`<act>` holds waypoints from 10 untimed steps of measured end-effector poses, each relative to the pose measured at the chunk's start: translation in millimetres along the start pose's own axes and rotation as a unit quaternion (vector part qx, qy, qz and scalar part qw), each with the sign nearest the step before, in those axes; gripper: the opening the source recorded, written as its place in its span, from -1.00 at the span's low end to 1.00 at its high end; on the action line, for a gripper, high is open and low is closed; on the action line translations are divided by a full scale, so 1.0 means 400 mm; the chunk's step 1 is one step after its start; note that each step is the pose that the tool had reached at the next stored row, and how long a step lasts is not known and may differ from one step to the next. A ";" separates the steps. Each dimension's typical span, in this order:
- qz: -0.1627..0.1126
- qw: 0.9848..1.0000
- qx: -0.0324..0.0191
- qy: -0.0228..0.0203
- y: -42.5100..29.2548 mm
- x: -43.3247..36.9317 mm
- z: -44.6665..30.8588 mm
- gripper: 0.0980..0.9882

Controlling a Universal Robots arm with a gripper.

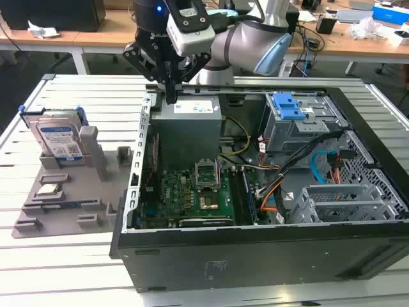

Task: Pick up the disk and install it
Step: 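Reach for the disk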

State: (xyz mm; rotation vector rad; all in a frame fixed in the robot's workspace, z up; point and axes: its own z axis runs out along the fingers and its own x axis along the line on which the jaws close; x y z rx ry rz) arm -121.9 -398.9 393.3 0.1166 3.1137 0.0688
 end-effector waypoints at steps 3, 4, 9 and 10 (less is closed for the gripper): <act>0.000 1.000 0.000 0.000 -0.002 0.029 -0.001 -0.98; 0.000 1.000 0.000 0.000 -0.003 0.034 -0.001 -0.98; 0.000 1.000 0.000 0.000 -0.004 0.059 -0.002 -0.98; 0.000 1.000 0.000 0.000 -0.005 0.064 -0.002 -0.98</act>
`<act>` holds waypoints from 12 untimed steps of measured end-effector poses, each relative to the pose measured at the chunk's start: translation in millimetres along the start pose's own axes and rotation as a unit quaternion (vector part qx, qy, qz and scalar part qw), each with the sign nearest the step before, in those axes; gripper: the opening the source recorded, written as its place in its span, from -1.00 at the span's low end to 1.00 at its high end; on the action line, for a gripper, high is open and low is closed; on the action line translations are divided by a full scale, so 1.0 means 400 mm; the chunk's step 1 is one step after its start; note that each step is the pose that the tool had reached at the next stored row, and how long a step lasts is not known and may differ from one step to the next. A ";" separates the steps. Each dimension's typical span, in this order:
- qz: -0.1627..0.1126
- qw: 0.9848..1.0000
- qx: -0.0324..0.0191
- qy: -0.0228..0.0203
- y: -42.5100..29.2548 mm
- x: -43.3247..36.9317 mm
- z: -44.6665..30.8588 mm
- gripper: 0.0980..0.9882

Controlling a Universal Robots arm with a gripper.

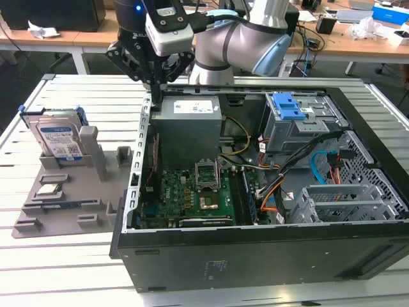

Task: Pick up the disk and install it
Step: 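Reach for the disk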

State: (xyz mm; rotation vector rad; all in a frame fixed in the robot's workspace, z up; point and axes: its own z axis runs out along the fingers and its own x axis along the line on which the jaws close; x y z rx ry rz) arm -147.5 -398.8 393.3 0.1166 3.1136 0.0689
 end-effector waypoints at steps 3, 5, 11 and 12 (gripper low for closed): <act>0.000 1.000 0.000 0.000 -0.002 0.022 -0.001 -0.98; 0.000 1.000 0.000 0.000 -0.003 0.036 -0.001 -0.98; 0.000 1.000 0.000 0.000 -0.005 0.071 -0.002 -0.98; 0.000 1.000 0.000 0.000 -0.006 0.080 -0.002 -0.98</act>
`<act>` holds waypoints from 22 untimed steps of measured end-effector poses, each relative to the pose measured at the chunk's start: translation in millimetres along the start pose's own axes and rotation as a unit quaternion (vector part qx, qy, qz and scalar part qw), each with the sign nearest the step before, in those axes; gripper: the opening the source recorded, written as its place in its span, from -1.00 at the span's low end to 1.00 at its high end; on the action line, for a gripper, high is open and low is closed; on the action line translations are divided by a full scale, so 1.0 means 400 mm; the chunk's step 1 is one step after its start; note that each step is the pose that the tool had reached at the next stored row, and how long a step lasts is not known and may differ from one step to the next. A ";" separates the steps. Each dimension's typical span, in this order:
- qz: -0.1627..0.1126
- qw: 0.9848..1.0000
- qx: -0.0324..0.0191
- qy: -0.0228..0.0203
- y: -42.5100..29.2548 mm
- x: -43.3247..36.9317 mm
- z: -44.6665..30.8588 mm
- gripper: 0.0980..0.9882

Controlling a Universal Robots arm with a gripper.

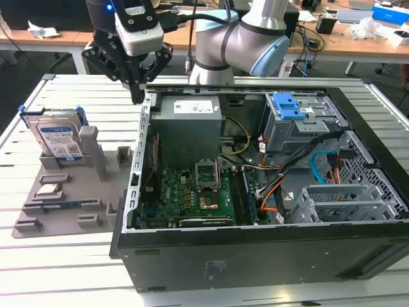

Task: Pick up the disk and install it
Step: 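Reach for the disk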

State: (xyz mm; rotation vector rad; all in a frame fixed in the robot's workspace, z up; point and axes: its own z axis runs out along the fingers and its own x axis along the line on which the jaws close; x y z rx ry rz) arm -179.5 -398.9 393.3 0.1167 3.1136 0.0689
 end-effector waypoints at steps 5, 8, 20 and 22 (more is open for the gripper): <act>0.000 1.000 0.000 0.000 -0.002 0.027 -0.001 -0.98; 0.000 1.000 0.000 0.000 -0.003 0.040 -0.001 -0.98; 0.000 1.000 0.000 0.000 -0.008 0.111 -0.003 -0.98; 0.000 1.000 0.000 0.000 -0.009 0.127 -0.003 -0.98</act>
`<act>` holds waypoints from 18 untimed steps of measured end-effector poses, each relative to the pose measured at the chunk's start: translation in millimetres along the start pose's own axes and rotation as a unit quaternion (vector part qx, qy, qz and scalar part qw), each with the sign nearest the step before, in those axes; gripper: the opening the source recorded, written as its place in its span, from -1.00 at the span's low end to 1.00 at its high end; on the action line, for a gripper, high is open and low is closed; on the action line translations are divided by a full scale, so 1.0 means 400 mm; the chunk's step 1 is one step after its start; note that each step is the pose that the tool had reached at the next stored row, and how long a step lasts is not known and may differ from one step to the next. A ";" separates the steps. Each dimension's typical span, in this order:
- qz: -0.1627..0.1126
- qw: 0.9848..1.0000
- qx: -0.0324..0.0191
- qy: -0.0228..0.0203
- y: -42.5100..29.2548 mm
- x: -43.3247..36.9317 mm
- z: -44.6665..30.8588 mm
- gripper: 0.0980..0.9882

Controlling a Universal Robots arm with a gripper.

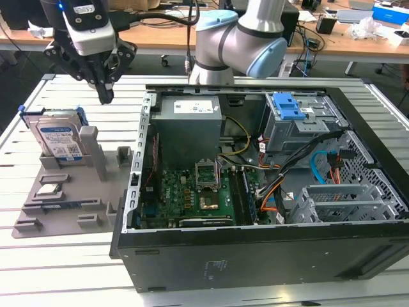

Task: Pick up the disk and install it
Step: 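Reach for the disk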

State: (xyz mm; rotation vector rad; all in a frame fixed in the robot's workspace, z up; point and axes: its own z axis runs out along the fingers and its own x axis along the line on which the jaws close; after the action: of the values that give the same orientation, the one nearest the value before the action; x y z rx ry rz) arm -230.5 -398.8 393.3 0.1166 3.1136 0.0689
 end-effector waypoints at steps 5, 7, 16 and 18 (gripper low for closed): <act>0.000 1.000 0.000 0.000 -0.002 0.026 -0.001 -0.98; 0.000 1.000 0.000 0.000 -0.003 0.040 -0.001 -0.98; 0.000 1.000 0.000 0.000 -0.006 0.078 -0.002 -0.98; 0.000 1.000 0.000 0.000 -0.006 0.087 -0.002 -0.98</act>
State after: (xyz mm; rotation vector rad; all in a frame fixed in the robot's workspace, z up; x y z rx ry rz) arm -265.4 -398.8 393.3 0.1166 3.1137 0.0688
